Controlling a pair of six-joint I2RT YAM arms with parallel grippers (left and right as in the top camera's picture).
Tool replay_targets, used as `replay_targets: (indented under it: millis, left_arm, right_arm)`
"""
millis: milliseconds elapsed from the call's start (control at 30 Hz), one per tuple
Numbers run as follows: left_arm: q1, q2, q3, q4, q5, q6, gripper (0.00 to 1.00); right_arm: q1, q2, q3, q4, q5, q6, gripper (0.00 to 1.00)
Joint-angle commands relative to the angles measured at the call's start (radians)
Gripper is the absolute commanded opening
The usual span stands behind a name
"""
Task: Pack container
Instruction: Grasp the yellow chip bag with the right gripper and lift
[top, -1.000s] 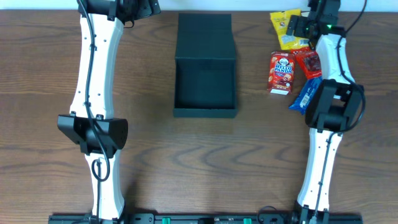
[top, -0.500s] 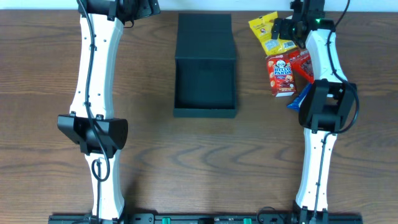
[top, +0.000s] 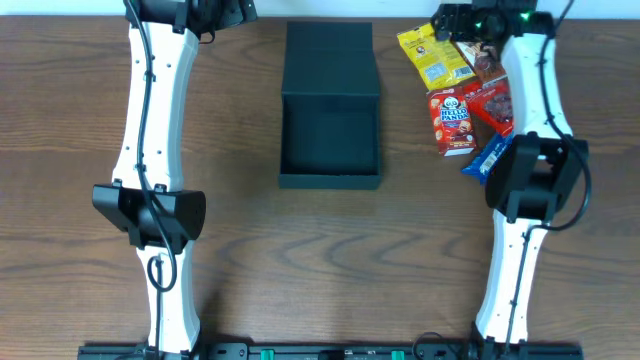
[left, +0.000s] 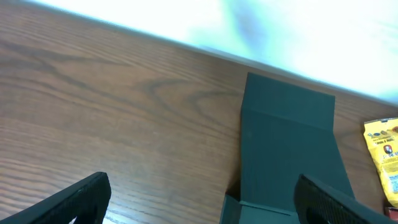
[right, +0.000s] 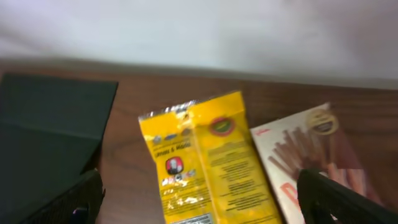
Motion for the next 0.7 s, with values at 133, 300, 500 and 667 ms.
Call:
replay_targets:
  millis: [133, 300, 500, 667]
  left_arm:
    - [0.002, 0.007, -0.003, 0.008, -0.013, 0.026, 0.95]
    - [0.003, 0.007, -0.003, 0.010, -0.013, 0.049, 0.95]
    - [0.003, 0.007, -0.003, 0.008, -0.013, 0.052, 0.95]
    - [0.003, 0.007, -0.003, 0.008, -0.013, 0.052, 0.95]
  right_arm:
    - [0.092, 0.062, -0.004, -0.001, 0.260, -0.123, 0.99]
    - [0.102, 0.090, -0.004, -0.019, 0.312, -0.124, 0.99]
    - [0.100, 0.099, -0.005, -0.029, 0.373, -0.124, 0.99]
    - [0.100, 0.128, -0.005, -0.048, 0.372, -0.124, 0.98]
